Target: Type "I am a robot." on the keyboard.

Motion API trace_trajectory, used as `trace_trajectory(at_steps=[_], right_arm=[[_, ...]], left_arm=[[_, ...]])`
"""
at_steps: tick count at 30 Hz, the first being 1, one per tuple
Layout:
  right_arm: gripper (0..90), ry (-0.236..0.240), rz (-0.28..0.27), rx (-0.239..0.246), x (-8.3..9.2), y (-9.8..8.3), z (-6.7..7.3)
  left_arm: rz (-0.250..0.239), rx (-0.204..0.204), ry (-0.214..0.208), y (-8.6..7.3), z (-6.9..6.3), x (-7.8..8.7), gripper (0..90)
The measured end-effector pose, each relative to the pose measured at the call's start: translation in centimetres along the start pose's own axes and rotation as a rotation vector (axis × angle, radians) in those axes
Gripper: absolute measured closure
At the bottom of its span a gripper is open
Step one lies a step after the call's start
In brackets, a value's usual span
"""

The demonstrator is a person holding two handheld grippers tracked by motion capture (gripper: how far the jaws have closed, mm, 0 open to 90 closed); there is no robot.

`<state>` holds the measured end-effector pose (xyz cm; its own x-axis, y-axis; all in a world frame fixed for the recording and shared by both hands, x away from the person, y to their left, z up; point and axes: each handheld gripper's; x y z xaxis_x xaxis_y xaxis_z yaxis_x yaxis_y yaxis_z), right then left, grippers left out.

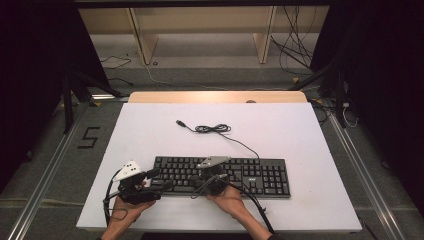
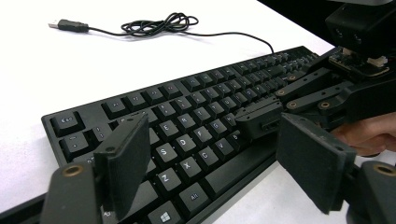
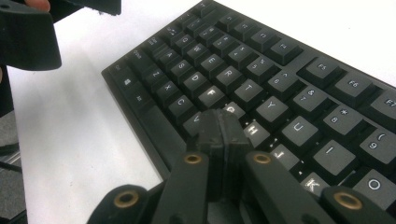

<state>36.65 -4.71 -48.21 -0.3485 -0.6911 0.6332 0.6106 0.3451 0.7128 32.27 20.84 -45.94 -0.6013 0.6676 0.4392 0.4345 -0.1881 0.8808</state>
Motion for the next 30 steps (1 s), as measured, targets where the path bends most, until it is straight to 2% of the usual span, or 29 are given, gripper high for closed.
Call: trace_trajectory(at_steps=[14, 21, 30], right_arm=[[90.0, -0.01, 0.013, 0.017, -0.4, -0.3, 0.1], [90.0, -0.009, 0.015, 0.003, -0.3, -0.3, 0.1], [89.7, 0.01, -0.042, -0.028, 0.9, 0.5, 0.0]], left_arm=[[0.005, -0.001, 0.002, 0.0, 0.0, -0.1, 25.7], [0.006, 0.0, 0.003, 0.0, 0.0, -0.1, 25.7], [0.005, -0.003, 0.003, 0.0, 0.0, -0.1, 25.7]])
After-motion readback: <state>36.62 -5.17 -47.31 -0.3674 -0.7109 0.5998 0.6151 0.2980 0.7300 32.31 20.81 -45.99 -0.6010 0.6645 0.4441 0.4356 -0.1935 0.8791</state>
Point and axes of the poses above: each handheld gripper's, and its own axes: x roughly backward along the jaws, y roughly out of its top, z roughly to its left, and after that the axes turned 6 degrees about -x, right-handed
